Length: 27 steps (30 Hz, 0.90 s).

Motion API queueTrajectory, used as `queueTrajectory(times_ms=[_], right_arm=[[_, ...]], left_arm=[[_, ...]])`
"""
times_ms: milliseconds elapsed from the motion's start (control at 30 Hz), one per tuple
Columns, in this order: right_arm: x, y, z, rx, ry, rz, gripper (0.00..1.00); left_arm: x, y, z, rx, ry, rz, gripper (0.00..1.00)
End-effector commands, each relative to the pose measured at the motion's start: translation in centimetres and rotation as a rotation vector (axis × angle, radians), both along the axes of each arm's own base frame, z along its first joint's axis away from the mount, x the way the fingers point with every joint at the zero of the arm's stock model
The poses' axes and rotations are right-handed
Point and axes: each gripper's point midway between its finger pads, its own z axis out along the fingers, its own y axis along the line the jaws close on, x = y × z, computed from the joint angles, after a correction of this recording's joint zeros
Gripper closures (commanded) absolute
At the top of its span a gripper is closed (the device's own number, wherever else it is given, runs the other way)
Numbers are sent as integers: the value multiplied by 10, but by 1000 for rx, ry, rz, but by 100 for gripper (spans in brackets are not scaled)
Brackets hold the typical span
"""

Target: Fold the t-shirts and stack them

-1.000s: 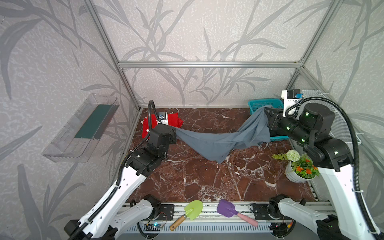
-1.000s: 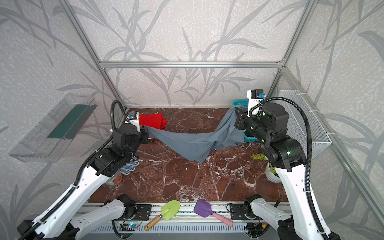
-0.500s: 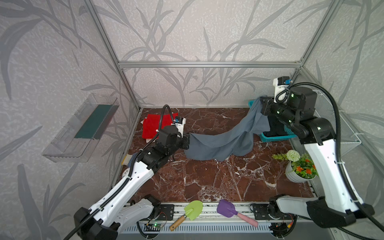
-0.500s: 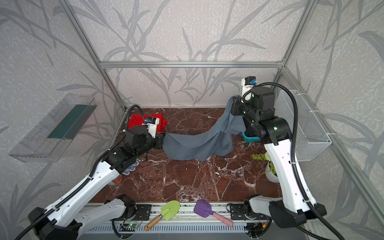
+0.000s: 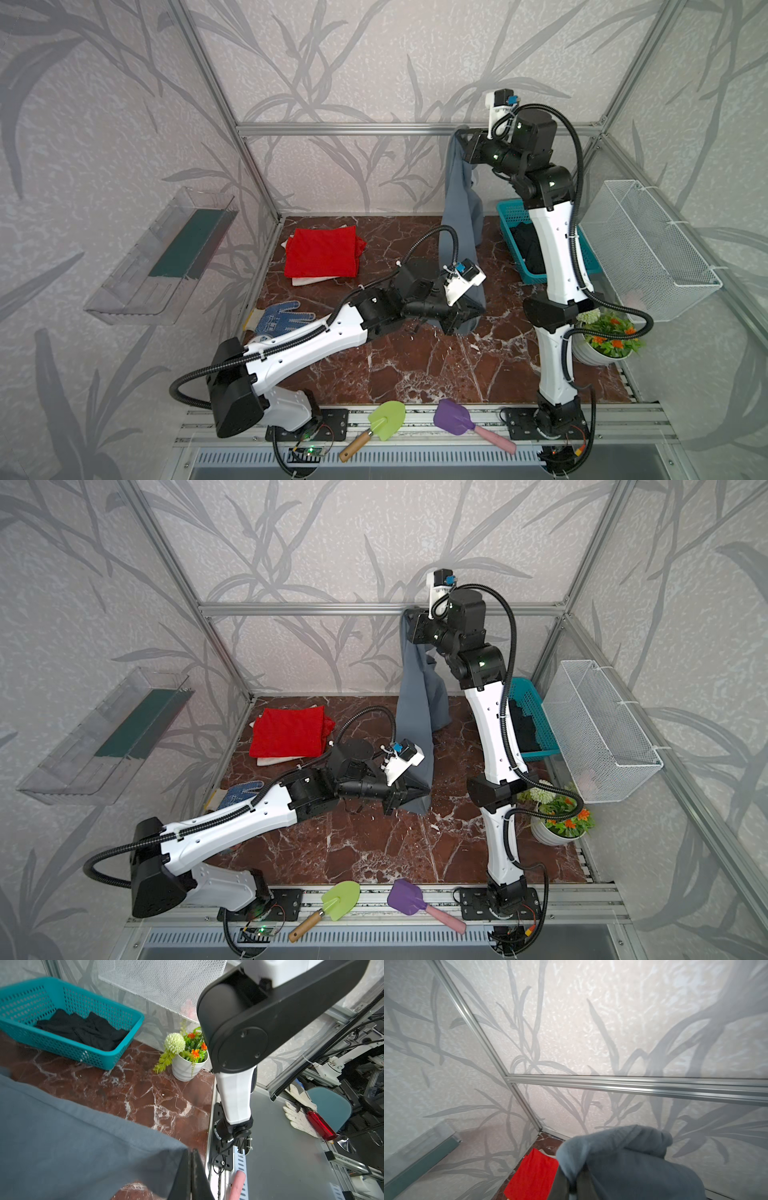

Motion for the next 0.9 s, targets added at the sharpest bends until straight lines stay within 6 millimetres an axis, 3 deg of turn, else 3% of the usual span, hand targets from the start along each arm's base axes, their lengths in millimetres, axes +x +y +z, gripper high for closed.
queueTrajectory(times_ms=[0,67,133,233,333,367,467,567,667,767,867], right_arm=[[-26,46,14,62,-66,133,100],[-28,75,-16,2,0,188,100],[-37,108,-53,-41,99,286,100],[-57,163,-125,-131,261,420,100],[-78,206,-197,-210,402,511,100],[-84,218,-220,-227,443,530,96],[-91,231,-261,-245,509,531,52],[-84,220,-271,-244,505,455,32],[-79,192,-262,-233,461,364,28],[-81,141,-261,-206,468,245,28],[-101,82,-281,-238,493,112,28]], left_arm=[[39,23,-11,70,-92,245,100],[53,48,-37,164,-94,372,95],[53,75,-62,224,-80,460,90],[39,116,-90,259,-46,532,57],[19,158,-102,249,-9,593,43],[15,173,-107,252,5,632,42],[3,207,-106,216,20,702,41],[2,234,-102,185,19,795,41],[14,258,-102,232,-8,935,41],[33,284,-108,320,27,1115,43],[53,301,-133,400,229,1224,45]])
